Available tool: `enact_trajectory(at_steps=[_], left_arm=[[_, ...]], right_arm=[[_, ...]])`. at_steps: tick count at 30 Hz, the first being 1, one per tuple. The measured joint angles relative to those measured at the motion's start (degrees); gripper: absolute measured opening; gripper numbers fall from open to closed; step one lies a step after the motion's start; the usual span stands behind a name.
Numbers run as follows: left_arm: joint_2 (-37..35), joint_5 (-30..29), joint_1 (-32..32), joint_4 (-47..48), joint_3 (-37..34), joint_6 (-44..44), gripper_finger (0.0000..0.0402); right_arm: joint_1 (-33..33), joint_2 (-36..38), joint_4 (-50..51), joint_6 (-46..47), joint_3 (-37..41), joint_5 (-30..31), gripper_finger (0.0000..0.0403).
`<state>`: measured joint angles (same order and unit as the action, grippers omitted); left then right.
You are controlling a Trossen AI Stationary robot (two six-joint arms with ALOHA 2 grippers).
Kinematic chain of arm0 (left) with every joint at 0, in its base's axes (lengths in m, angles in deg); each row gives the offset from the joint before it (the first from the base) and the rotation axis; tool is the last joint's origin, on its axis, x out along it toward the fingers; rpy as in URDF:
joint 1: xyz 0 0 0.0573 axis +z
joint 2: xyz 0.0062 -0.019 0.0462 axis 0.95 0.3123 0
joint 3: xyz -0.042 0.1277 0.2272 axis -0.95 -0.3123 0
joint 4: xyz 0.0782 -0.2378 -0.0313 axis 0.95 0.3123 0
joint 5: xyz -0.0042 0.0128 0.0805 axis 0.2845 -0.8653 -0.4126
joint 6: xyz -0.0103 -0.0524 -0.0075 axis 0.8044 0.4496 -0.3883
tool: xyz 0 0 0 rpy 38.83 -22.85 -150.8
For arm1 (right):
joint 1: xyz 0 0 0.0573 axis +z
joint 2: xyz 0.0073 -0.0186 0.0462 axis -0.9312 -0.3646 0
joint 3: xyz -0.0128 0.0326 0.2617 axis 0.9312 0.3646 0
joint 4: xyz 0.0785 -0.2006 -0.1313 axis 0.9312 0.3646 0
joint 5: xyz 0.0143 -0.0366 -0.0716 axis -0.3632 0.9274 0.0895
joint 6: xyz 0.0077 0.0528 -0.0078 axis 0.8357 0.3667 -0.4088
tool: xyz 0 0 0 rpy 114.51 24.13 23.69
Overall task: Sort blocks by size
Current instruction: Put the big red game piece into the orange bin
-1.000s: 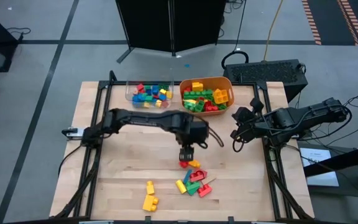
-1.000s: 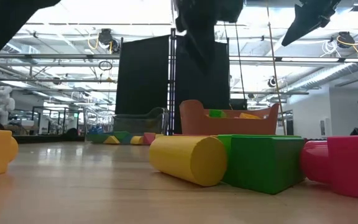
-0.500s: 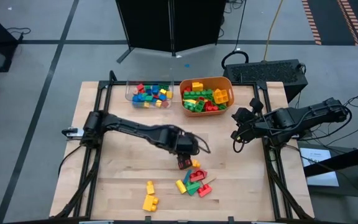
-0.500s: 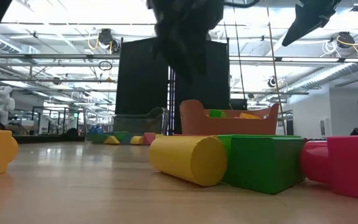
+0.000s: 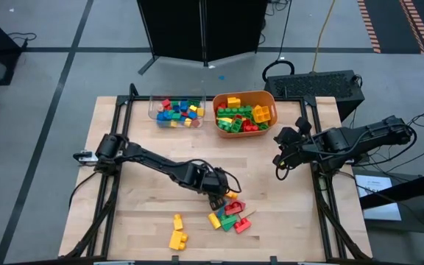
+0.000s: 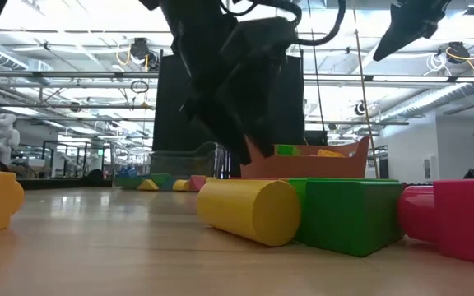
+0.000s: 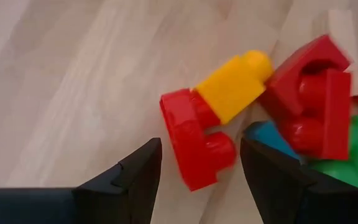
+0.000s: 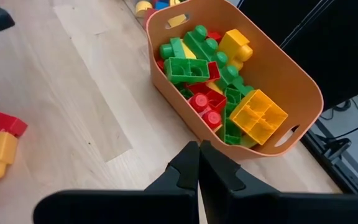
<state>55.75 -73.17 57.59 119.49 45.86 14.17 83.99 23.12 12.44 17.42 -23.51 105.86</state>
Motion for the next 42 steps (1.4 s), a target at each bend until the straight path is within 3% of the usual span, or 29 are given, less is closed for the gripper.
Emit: enact_trajectory(at_steps=[13, 25, 29, 37, 42], left_arm=[[3.2, -2.1, -0.6, -3.5, -1.2, 0.6, 0.0222], [6.2, 0.9, 2.7, -4.0, -1.2, -0.5, 0.022], [6.3, -0.2, 3.6, -4.4, -1.2, -2.8, 0.0194], [6.2, -4.2, 6.1, -4.8, -1.2, -3.9, 0.0103], [3.5, -3.0, 7.4, -2.0, -0.6, -9.9, 0.0097]], right_arm=[[0.0, 0.0, -0.2, 0.6, 0.0, 0.2, 0.0004], [0.0, 0.0, -0.1, 0.7, 0.0, 0.3, 0.0004], [0.0, 0.0, -0.2, 0.7, 0.0, 0.3, 0.0004], [0.0, 0.0, -0.5, 0.7, 0.0, 0.3, 0.0004], [0.0, 0.0, -0.5, 0.7, 0.0, 0.3, 0.0004]])
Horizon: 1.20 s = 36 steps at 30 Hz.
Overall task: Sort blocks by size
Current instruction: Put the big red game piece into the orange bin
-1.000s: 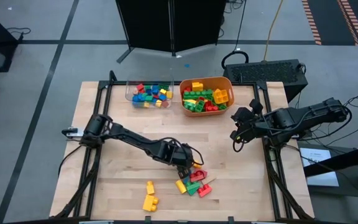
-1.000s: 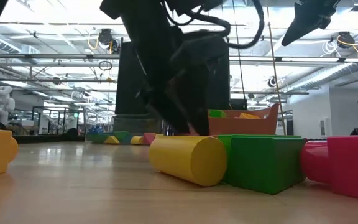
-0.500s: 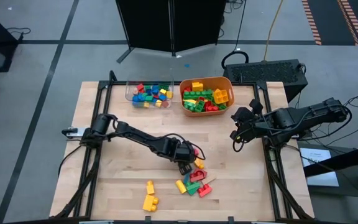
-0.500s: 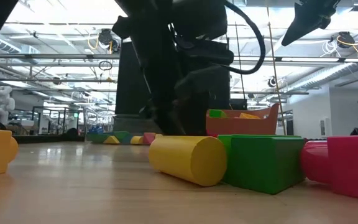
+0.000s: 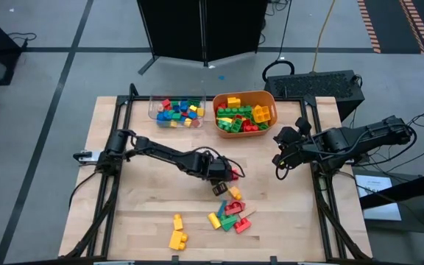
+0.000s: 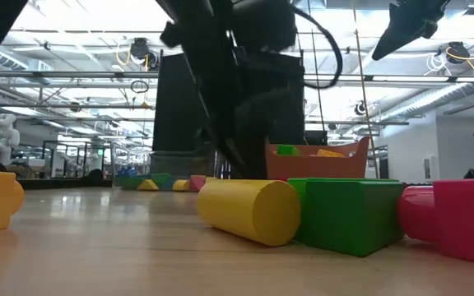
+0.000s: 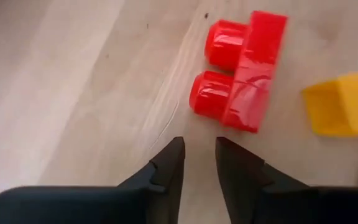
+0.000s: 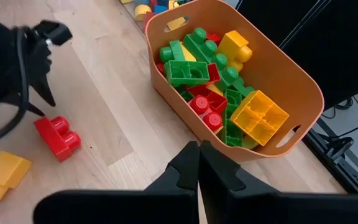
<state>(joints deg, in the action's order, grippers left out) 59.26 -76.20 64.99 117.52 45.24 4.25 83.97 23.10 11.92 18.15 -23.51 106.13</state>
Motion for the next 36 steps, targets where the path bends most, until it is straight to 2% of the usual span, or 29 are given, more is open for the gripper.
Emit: enact_trajectory(at_steps=[4, 9, 14, 18, 25, 36], left_arm=[[-3.2, 5.8, 2.0, 2.4, 1.7, -8.0, 0.0124], [-5.0, 7.6, 4.0, 1.3, 3.5, -15.9, 0.0185], [-3.5, 10.7, 5.2, -1.4, 3.6, -17.5, 0.0257], [-1.8, 12.9, 4.7, -2.2, 3.5, -17.2, 0.0293], [-1.7, 12.9, 3.5, -7.5, 3.6, -17.2, 0.0306], [5.4, 11.3, 3.8, -8.3, 3.6, -14.2, 0.0306]], right_arm=[[0.0, 0.0, 0.0, 0.0, 0.0, 0.0, 0.0004], [0.0, 0.0, 0.0, -0.1, 0.0, 0.0, 0.0004], [0.0, 0.0, 0.0, -0.7, 0.0, 0.0, 0.0004], [0.0, 0.0, 0.0, -0.9, 0.0, 0.0, 0.0004], [0.0, 0.0, 0.0, -0.8, 0.0, 0.0, 0.0004], [0.0, 0.0, 0.2, -1.1, 0.0, 0.0, 0.0004]])
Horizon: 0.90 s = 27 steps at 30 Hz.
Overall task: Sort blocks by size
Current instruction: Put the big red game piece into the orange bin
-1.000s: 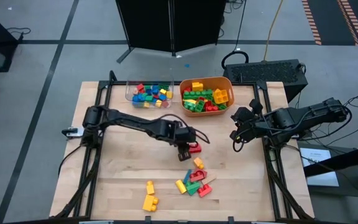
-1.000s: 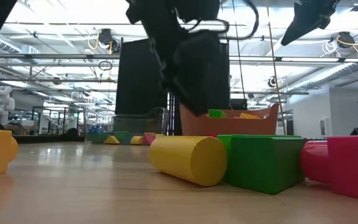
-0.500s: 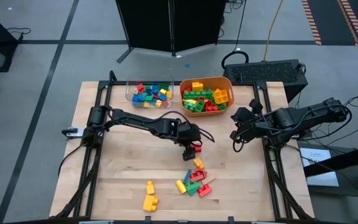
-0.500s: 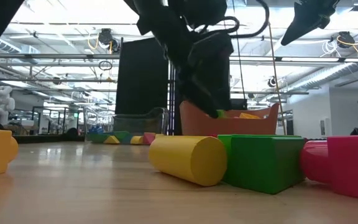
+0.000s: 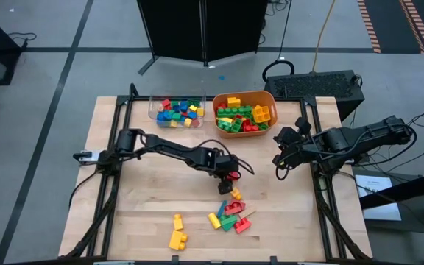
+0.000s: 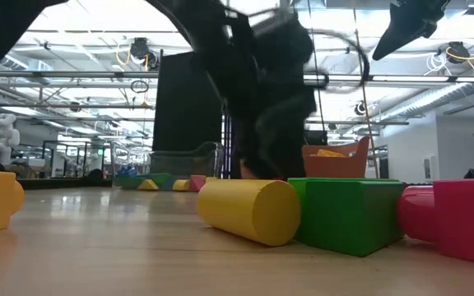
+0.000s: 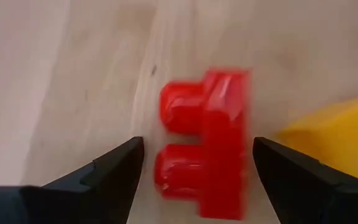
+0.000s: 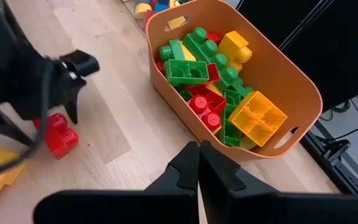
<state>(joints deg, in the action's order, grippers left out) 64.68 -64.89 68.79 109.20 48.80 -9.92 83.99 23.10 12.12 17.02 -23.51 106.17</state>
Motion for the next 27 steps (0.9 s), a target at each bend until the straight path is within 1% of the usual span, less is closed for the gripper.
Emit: enact_trajectory(at_steps=[3, 6, 8, 12, 13, 17, 20, 21, 24, 27], left_arm=[[1.0, 0.2, -0.1, 0.0, 0.1, 0.1, 0.0302], [1.8, 0.1, 0.1, 0.1, 0.2, 0.6, 0.028], [1.8, 0.6, 0.6, 0.1, 0.2, 3.4, 0.0251], [1.6, 2.0, 2.0, 0.0, 0.2, 9.0, 0.017], [1.5, 2.1, 2.3, 0.0, 0.2, 9.9, 0.0162], [0.7, 3.8, 3.3, 0.4, 0.3, 13.4, 0.0162], [-1.3, 4.1, 4.1, 2.9, 2.4, 13.6, 0.0162], [-2.4, 3.9, 4.3, 2.1, 3.6, 13.6, 0.0162], [-6.0, 1.0, 5.5, 2.9, 6.7, 13.0, 0.0162], [-8.6, -4.1, 7.4, 4.0, 8.8, 10.1, 0.0162]], right_arm=[[0.0, 0.0, 0.2, -0.1, 0.0, 0.0, 0.0004], [0.0, 0.0, 0.2, -0.1, 0.0, 0.0, 0.0004], [0.0, 0.0, 0.2, -0.1, 0.0, 0.0, 0.0004], [0.0, 0.0, 0.2, -0.1, 0.0, 0.0, 0.0004], [0.0, 0.0, 0.2, -0.1, 0.0, 0.0, 0.0004], [0.0, 0.0, 0.3, -0.1, 0.0, 0.0, 0.0004], [0.0, 0.0, 0.4, -0.1, 0.0, 0.0, 0.0004], [0.0, 0.0, 0.5, -0.1, 0.0, 0.0, 0.0004], [0.0, 0.0, 0.6, -0.5, 0.0, 0.0, 0.0004], [0.0, 0.0, 0.8, -0.6, 0.0, 0.0, 0.0004]])
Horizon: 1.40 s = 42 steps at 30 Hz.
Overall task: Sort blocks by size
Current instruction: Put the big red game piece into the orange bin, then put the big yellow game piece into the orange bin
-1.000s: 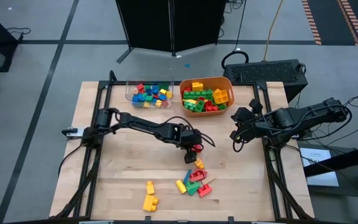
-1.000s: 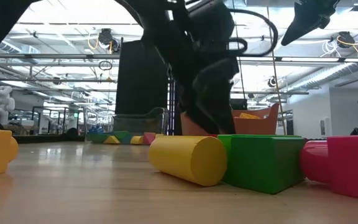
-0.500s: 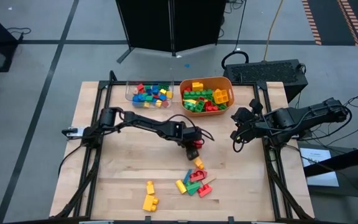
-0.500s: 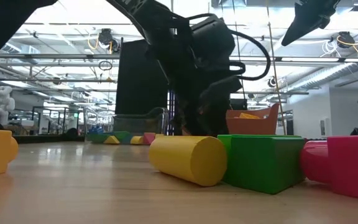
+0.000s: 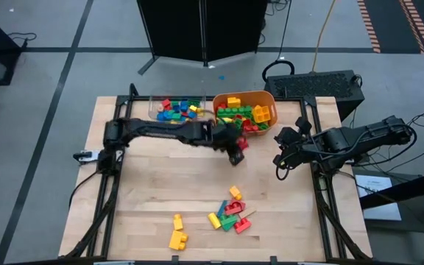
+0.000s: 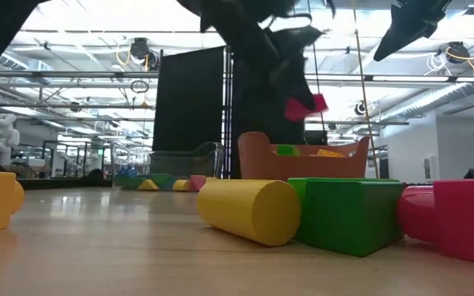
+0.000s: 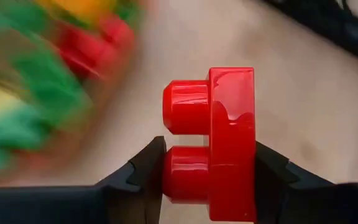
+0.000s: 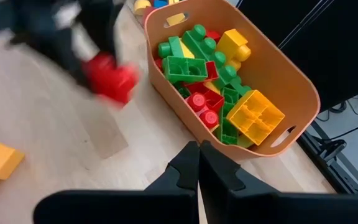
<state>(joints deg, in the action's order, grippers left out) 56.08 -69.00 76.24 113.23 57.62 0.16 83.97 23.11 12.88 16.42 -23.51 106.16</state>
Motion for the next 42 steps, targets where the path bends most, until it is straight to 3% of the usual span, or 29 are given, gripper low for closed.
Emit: enact_trajectory(at_steps=[4, 6, 13, 23, 25, 28, 32, 35, 39, 42], left_arm=[[-2.6, -11.6, 3.5, -1.2, 2.9, -5.9, 0.0162], [-2.6, -13.3, 6.2, -4.5, 3.3, -7.8, 0.0162], [2.0, -7.1, 12.9, -16.1, 3.2, -9.5, 0.0162], [7.3, -5.0, 15.7, -19.0, 3.1, -11.0, 0.0162], [7.5, -5.0, 15.7, -18.3, 3.1, -13.0, 0.0179], [7.2, -5.0, 15.8, -19.1, 3.3, -18.0, 0.0242], [6.8, -5.0, 15.8, -14.4, 6.7, -22.1, 0.0314], [6.7, -4.5, 15.8, -6.5, 11.8, -22.5, 0.0339], [6.6, 8.1, 15.2, 12.0, 20.7, -23.5, 0.0347], [6.4, 15.0, 12.0, 25.9, 23.6, -30.6, 0.0348]], right_arm=[[0.0, 0.0, 0.0, -0.2, 0.0, 0.1, 0.0004], [0.0, 0.0, -0.1, -0.5, 0.0, 0.1, 0.0004], [0.0, 0.0, -0.5, -0.7, 0.0, 0.2, 0.0004], [0.0, 0.0, -1.9, 0.0, 0.0, 0.3, 0.0004], [0.0, 0.0, -2.2, 0.0, 0.0, 0.2, 0.0004], [0.0, 0.0, -2.3, 1.0, 0.0, 0.1, 0.0004], [0.0, 0.0, -2.7, 1.5, 0.0, 0.1, 0.0004], [0.0, 0.0, -3.1, 1.5, 0.0, 0.0, 0.0004], [0.0, 0.0, -3.1, 1.6, 0.0, 0.0, 0.0004], [0.0, 0.0, -3.1, 1.5, 0.0, 0.0, 0.0004]])
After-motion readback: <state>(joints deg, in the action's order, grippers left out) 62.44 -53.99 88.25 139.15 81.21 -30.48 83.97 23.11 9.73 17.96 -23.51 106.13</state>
